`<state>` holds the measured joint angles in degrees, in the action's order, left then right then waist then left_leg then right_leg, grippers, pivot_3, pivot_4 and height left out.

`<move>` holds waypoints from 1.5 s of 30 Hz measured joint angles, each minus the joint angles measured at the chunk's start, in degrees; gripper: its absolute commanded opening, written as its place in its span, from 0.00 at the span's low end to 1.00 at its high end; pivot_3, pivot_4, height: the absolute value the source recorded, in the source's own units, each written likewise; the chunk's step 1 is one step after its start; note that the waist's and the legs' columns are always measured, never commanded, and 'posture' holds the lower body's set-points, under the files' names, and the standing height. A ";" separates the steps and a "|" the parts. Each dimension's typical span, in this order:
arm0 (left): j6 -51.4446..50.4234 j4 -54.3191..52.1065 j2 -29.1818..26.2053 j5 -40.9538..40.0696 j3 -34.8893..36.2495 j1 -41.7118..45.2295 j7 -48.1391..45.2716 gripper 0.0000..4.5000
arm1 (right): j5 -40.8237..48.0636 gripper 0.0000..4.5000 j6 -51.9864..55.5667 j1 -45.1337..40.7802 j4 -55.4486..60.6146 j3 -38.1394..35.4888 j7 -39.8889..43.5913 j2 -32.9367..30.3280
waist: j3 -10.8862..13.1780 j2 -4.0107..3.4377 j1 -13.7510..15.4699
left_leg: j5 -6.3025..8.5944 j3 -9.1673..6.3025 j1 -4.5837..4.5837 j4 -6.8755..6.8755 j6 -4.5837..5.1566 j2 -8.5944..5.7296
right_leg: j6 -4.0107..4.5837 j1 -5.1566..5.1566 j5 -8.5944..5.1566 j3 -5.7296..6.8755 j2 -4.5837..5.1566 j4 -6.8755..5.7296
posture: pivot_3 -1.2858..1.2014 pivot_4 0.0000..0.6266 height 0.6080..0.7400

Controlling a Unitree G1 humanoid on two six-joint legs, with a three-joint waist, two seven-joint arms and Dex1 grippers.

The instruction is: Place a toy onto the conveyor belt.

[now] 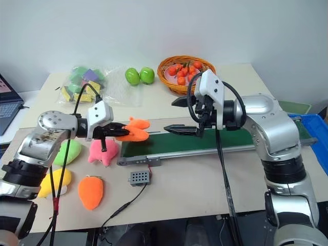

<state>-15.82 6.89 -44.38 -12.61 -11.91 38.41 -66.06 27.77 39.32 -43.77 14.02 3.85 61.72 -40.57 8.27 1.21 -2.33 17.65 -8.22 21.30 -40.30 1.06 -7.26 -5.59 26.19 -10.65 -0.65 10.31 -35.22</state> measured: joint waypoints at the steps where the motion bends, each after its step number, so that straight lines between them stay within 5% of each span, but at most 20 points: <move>1: 0.68 0.50 0.17 0.43 -0.29 0.11 -0.24 0.07 | 0.08 1.00 0.09 0.14 0.25 -0.08 -0.18 -0.16 | 0.00 0.00 -0.01 | 0.00 0.00 0.00 0.00 0.00 0.00 | 0.00 0.00 0.00 0.00 0.00 0.00 | 0.52 0.24 1.00; 9: 3.46 2.83 1.59 3.51 -0.96 0.14 -3.20 0.07 | 0.65 1.00 1.18 1.58 2.47 -0.92 -2.25 -1.21 | 0.00 0.00 0.02 | 0.00 0.02 0.00 -0.06 0.01 0.00 | 0.00 -0.01 0.01 0.00 0.00 -0.02 | 0.52 0.24 1.00; 12: 3.45 2.85 2.20 3.52 -0.96 0.14 -3.73 0.25 | 0.66 1.00 1.20 1.70 2.52 -0.96 -2.41 -1.51 | 0.00 0.00 0.02 | 0.00 0.02 0.00 -0.06 0.01 0.00 | 0.00 -0.01 0.01 -0.01 0.00 -0.02 | 0.52 0.24 1.00; 21: 2.70 2.80 2.63 3.42 -0.71 0.14 -4.78 1.00 | 0.68 1.00 1.20 1.70 2.52 -1.18 -2.62 -1.76 | 0.00 0.00 -0.01 | 0.00 0.03 0.00 -0.09 0.01 0.00 | 0.00 -0.02 0.01 -0.01 0.00 -0.04 | 0.52 0.24 1.00; 38: -19.59 -4.06 4.93 -10.68 12.11 8.83 1.86 1.00 | 0.59 1.00 0.76 0.93 1.15 -1.17 -1.46 -1.96 | 0.02 0.03 -0.18 | 0.07 0.03 0.16 -0.48 0.11 -0.01 | -0.04 0.00 0.04 -0.02 0.00 -0.18 | 0.52 0.24 1.00; 45: -20.56 -14.20 -2.60 -11.41 14.47 -4.43 2.88 1.00 | 0.57 1.00 0.71 5.22 0.90 -3.23 0.62 -7.04 | 0.02 0.02 0.08 | 0.07 0.03 0.14 -0.44 0.11 -0.01 | -0.02 0.00 0.05 -0.04 -0.01 -0.11 | 0.52 0.24 1.00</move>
<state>-36.39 -7.31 -46.98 -24.02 2.57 33.99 -63.19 28.34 40.04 -38.55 14.92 0.62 62.35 -47.61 8.29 1.23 -2.25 17.72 -8.19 21.44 -40.74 1.17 -7.27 -5.61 26.19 -10.60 -0.68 10.30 -35.33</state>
